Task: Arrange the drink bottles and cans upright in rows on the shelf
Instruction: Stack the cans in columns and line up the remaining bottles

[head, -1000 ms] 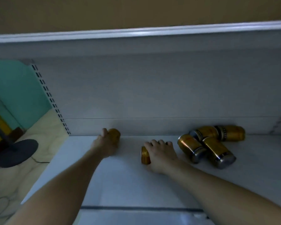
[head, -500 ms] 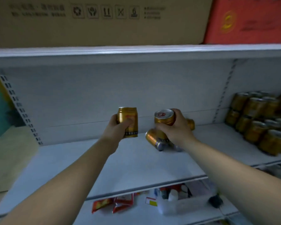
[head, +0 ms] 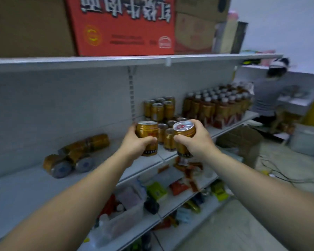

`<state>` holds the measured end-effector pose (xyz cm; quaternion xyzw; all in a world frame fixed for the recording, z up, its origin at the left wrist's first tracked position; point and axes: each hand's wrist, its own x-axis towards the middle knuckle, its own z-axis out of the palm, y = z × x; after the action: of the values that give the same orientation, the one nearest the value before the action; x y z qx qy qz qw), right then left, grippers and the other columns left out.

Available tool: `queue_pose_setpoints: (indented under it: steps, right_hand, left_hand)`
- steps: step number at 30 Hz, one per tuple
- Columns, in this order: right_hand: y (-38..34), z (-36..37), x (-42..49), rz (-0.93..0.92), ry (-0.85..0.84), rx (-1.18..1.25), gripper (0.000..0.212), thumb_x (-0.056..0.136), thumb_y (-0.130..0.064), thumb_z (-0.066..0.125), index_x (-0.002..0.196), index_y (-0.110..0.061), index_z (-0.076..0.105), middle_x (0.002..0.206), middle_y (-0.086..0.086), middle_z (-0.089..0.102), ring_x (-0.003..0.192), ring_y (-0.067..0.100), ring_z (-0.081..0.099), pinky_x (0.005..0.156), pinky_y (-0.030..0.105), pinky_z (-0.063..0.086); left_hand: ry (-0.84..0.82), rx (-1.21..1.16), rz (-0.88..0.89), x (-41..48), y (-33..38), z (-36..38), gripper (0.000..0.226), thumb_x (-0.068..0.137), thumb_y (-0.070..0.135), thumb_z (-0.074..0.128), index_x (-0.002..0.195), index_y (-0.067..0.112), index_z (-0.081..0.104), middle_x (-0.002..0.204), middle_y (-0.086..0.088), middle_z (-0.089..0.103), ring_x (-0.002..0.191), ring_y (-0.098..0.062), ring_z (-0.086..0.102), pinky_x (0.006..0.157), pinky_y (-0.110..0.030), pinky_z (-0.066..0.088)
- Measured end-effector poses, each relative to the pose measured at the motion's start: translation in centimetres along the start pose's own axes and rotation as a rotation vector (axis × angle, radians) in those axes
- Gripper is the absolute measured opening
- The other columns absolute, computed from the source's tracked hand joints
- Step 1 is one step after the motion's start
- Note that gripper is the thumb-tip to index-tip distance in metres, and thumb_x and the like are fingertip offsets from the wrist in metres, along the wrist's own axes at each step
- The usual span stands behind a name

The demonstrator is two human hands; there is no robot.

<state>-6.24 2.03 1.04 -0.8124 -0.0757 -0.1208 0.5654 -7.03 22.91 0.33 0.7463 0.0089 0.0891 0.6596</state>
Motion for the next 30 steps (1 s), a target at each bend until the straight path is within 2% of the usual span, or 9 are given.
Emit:
queue_pose_setpoints:
  steps: [3, 9, 11, 14, 19, 22, 26, 28, 30]
  right_hand:
    - [1.8, -5.2, 0.3, 0.033, 0.041, -0.032, 0.052, 0.055, -0.05, 0.077, 0.098, -0.041, 0.049, 0.097, -0.018, 0.059, 0.085, -0.002, 0.056, 0.064, 0.018, 0.042]
    - [5.5, -10.9, 3.4, 0.075, 0.075, -0.016, 0.058, 0.068, -0.04, 0.081, 0.115, -0.034, 0.048, 0.1, -0.016, 0.056, 0.087, 0.001, 0.055, 0.062, 0.018, 0.041]
    - [6.5, -11.3, 5.4, 0.085, 0.068, -0.006, 0.057, 0.069, -0.04, 0.08, 0.115, -0.034, 0.048, 0.101, -0.015, 0.056, 0.088, 0.002, 0.055, 0.063, 0.019, 0.042]
    - [7.8, -10.9, 9.4, 0.083, 0.044, -0.009, 0.054, 0.068, -0.042, 0.081, 0.111, -0.036, 0.049, 0.1, -0.017, 0.056, 0.089, 0.002, 0.055, 0.064, 0.019, 0.042]
    - [9.7, -8.9, 17.0, 0.038, -0.033, -0.02, 0.049, 0.066, -0.042, 0.082, 0.101, -0.042, 0.048, 0.094, -0.022, 0.056, 0.078, -0.012, 0.055, 0.053, 0.007, 0.04]
    - [10.8, -7.4, 21.3, 0.019, -0.088, -0.014, 0.051, 0.066, -0.041, 0.082, 0.101, -0.043, 0.046, 0.093, -0.022, 0.055, 0.075, -0.021, 0.052, 0.051, 0.002, 0.039]
    - [11.9, -5.5, 25.7, -0.024, -0.142, 0.004, 0.051, 0.062, -0.046, 0.08, 0.102, -0.04, 0.05, 0.094, -0.021, 0.06, 0.085, -0.005, 0.056, 0.065, 0.015, 0.043]
    - [12.1, -4.5, 27.5, -0.086, -0.188, 0.015, 0.035, 0.062, -0.041, 0.08, 0.088, -0.034, 0.059, 0.082, -0.021, 0.066, 0.078, -0.005, 0.061, 0.061, 0.009, 0.044]
    - [12.5, -3.4, 29.6, -0.123, -0.236, 0.007, 0.024, 0.064, -0.029, 0.081, 0.072, -0.031, 0.059, 0.072, -0.03, 0.065, 0.07, -0.014, 0.059, 0.055, 0.003, 0.04]
  left_hand:
    - [-0.064, 0.019, 0.019, 1.0, -0.1, 5.8, 0.064, 0.065, 0.018, 0.083, 0.115, 0.032, 0.046, 0.101, 0.01, 0.061, 0.088, -0.005, 0.061, 0.061, -0.019, 0.047]
    - [-0.096, 0.104, -0.005, 4.7, -0.4, 11.8, 0.071, 0.061, 0.025, 0.085, 0.117, 0.033, 0.043, 0.104, 0.011, 0.056, 0.093, -0.01, 0.056, 0.071, -0.027, 0.048]
    - [-0.079, 0.136, -0.018, 6.7, -0.7, 12.2, 0.071, 0.062, 0.026, 0.085, 0.119, 0.03, 0.043, 0.109, 0.006, 0.056, 0.098, -0.016, 0.056, 0.079, -0.035, 0.05]
    - [-0.041, 0.147, -0.004, 10.6, -1.1, 12.4, 0.07, 0.063, 0.025, 0.084, 0.122, 0.027, 0.047, 0.112, 0.005, 0.061, 0.1, -0.016, 0.059, 0.081, -0.036, 0.05]
    - [0.005, 0.174, 0.012, 17.3, -2.0, 12.4, 0.077, 0.054, 0.031, 0.085, 0.123, 0.027, 0.052, 0.111, 0.006, 0.065, 0.101, -0.016, 0.063, 0.087, -0.038, 0.051]
    - [0.056, 0.165, 0.011, 19.8, -2.7, 12.5, 0.086, 0.046, 0.036, 0.084, 0.124, 0.03, 0.048, 0.104, 0.015, 0.065, 0.095, -0.007, 0.062, 0.076, -0.028, 0.05]
    - [0.146, 0.181, 0.051, 21.6, -3.9, 12.2, 0.07, 0.055, 0.016, 0.084, 0.112, 0.041, 0.053, 0.094, 0.022, 0.067, 0.089, 0.003, 0.063, 0.07, -0.016, 0.05]
    - [0.202, 0.18, 0.045, 21.8, -4.1, 11.9, 0.066, 0.055, 0.013, 0.084, 0.098, 0.053, 0.054, 0.086, 0.034, 0.064, 0.082, 0.013, 0.06, 0.063, -0.01, 0.047]
    - [0.233, 0.188, 0.014, 21.6, -4.2, 11.8, 0.063, 0.054, 0.018, 0.084, 0.089, 0.062, 0.053, 0.085, 0.04, 0.061, 0.079, 0.019, 0.056, 0.067, -0.016, 0.046]
